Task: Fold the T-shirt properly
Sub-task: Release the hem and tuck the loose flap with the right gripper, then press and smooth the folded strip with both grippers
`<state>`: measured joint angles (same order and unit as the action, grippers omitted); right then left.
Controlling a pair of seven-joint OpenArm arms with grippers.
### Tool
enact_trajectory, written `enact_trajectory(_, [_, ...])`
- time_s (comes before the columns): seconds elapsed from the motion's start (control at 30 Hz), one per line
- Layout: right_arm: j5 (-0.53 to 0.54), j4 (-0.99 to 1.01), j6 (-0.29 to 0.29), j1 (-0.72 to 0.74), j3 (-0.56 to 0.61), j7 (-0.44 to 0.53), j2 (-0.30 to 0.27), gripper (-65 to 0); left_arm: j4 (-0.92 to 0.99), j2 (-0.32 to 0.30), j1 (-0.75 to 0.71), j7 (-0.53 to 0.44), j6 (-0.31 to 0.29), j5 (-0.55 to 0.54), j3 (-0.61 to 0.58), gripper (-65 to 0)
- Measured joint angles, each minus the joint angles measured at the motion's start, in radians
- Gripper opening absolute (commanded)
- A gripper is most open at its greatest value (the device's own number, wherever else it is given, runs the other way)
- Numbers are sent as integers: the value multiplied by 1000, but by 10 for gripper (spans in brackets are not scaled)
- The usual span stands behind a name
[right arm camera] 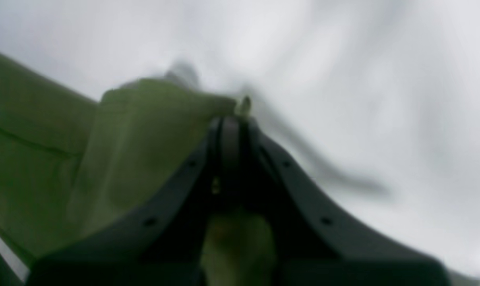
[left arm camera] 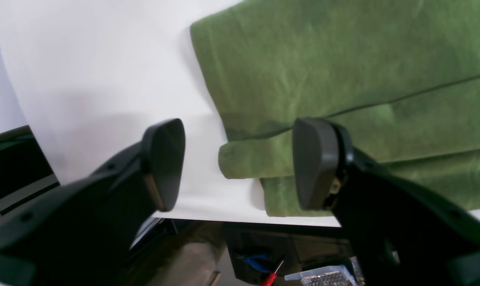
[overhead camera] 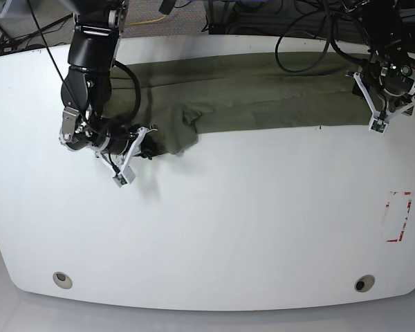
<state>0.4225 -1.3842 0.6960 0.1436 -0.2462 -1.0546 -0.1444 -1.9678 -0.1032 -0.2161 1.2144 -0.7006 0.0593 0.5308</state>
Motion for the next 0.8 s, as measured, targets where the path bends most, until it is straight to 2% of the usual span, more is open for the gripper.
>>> enact_trajectory(0.1, [12, -156, 1, -40, -46, -41, 0, -650, 1, 0, 0, 0, 0, 0, -1, -254])
enact_trajectory(0.17, [2, -249, 3, -53, -81, -132, 0, -650, 2, 0, 0, 0, 0, 1, -1, -254])
enact_trajectory(0.37, [1, -476, -3, -138, -174, -235, -2, -650, 11, 0, 1, -2, 0, 2, -2, -254])
enact_trajectory(0.53, [8, -525, 1, -201, -185, -238, -1, -650, 34, -1, 0, -1, 0, 0, -44, -254])
enact_trajectory(0.67, [6, -524, 1, -253, -189, -237, -26, -650, 34, -2, -1, -3, 1, 0, -43, -254])
enact_trajectory(0.8, [9, -526, 1, -309, -187, -237, -25, -650, 34, -2, 0, -3, 1, -1, -44, -254])
